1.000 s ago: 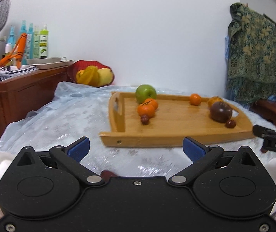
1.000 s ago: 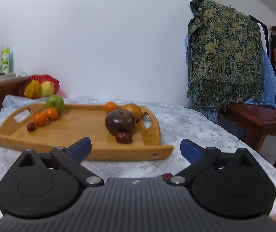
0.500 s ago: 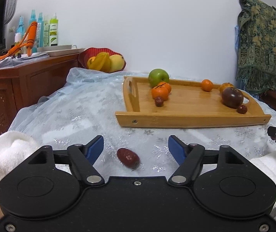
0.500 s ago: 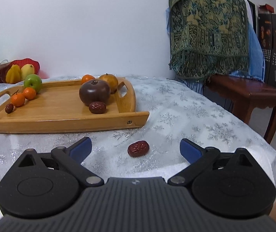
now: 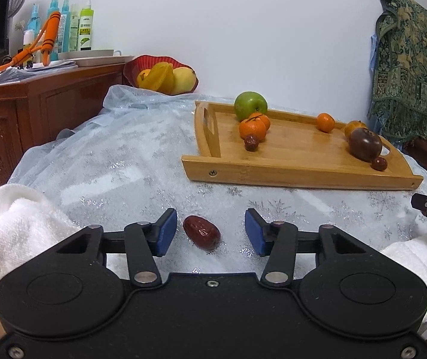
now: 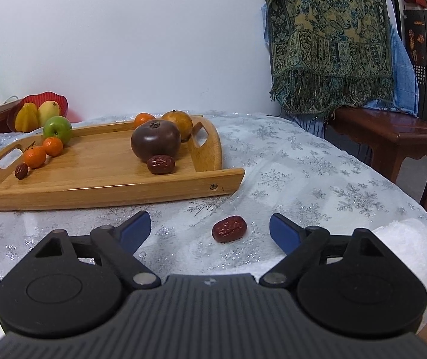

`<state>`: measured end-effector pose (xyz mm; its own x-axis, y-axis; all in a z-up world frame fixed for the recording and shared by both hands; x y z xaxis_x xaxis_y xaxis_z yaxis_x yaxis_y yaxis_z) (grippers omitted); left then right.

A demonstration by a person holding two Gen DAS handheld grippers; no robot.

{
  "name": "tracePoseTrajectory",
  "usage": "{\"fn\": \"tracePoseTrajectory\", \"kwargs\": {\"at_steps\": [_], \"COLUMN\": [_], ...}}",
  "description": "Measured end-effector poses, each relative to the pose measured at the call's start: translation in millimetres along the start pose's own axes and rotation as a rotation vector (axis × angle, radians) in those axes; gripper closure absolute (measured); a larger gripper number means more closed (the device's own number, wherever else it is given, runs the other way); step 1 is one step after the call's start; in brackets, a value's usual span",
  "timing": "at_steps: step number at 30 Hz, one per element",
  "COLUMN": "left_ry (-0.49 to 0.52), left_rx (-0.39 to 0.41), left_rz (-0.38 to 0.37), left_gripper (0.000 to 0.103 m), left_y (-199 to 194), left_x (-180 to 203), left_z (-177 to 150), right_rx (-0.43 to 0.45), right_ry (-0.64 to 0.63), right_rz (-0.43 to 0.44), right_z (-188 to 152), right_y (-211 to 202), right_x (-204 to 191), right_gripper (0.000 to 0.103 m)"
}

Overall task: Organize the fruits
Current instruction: 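Move both open grippers off the tray toward the jujubes on the tablecloth, then grasp a red jujube with the left gripper while the right grasps another jujube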

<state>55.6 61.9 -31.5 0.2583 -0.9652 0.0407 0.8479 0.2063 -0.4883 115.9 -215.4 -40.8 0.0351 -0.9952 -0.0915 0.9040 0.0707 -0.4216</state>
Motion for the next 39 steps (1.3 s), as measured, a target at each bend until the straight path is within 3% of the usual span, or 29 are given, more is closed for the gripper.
{"fn": "tracePoseTrajectory", "kwargs": {"at_steps": [7,12,21,29,39], "left_ry": [0.0,0.001,0.004,0.006,0.018], "left_rx": [-0.015,-0.029,-0.031,-0.029,-0.026], "left_rz": [-0.002,-0.002,-0.001,0.0,-0.002], "left_gripper": [0.063,0.073,0.078,0.084,0.084], "left_y": [3,7,9,9,10], "left_x": [1,3,4,5,8], "left_z": [-2,-3,-4,-4,-4], "right_rx": [-0.012,-0.021,-0.032,-0.028,-0.039], "right_ry": [0.009,0.012,0.019,0.024,-0.009], "right_rz": [-0.001,-0.008,-0.014,-0.03,-0.042], "right_z": [-1,-2,-3,-3,-4], "right_y": [4,7,13,14,17], "right_x": [2,3,4,5,3], "right_gripper": [0.015,0.018,0.026,0.049,0.061]}}
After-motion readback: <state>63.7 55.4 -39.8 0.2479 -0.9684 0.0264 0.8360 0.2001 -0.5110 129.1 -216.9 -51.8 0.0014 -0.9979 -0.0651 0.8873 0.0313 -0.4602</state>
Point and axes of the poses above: each gripper's, at about its wrist camera, not at the fingertips, and y roughly the way its jaws point, x to its right, z to its top, the point moved 6 cm from there along y, roughly the way its jaws point, and after that the axes turned 8 degrees about z, right-handed, at the moved point
